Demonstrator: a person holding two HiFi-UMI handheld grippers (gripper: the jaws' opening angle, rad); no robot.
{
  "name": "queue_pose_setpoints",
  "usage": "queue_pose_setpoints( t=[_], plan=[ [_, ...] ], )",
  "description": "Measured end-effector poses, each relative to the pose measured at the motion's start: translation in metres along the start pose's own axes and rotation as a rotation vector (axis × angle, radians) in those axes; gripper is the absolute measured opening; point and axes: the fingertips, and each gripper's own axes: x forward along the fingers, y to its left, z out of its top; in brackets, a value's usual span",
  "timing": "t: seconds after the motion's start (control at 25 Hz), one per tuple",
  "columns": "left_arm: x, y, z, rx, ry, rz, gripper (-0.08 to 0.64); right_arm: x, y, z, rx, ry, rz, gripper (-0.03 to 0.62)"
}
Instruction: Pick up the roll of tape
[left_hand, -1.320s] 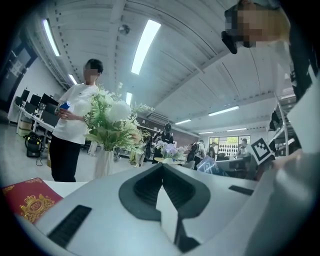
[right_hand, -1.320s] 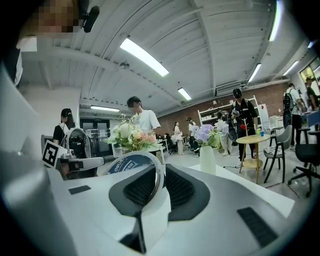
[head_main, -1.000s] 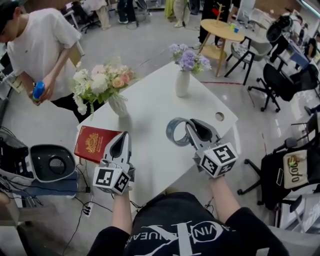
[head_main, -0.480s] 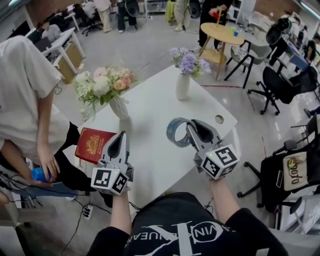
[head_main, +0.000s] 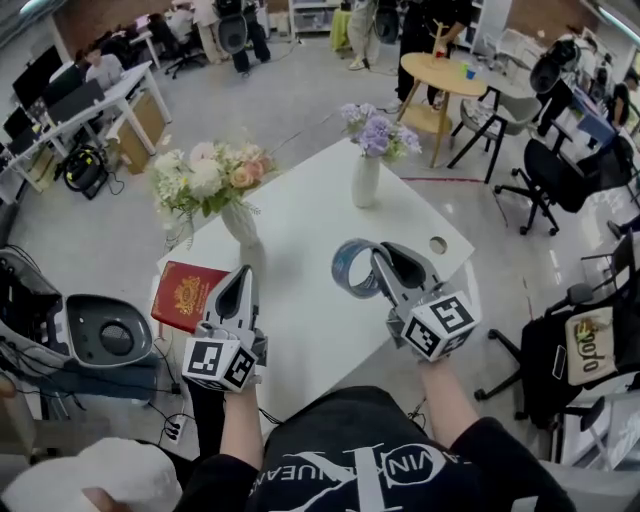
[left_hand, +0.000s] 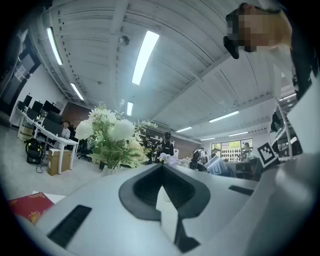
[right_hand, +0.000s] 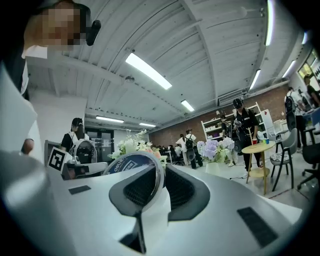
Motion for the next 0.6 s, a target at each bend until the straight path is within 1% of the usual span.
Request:
queue_pose_setpoints(
  t=[0.32, 0.6],
  plan=[
    [-0.0009, 0.0028, 0.0002, -0.009, 0.007, 0.006, 0.0, 0.0027, 0.0031, -0.0009, 0.025, 0.003, 0.013, 0.074],
    [0.0004, 0.0044, -0.0032, -0.012, 0.02, 0.003, 0.0, 0.005, 0.0068, -0.0034, 0.024, 0.008, 0.028, 0.074]
  ],
)
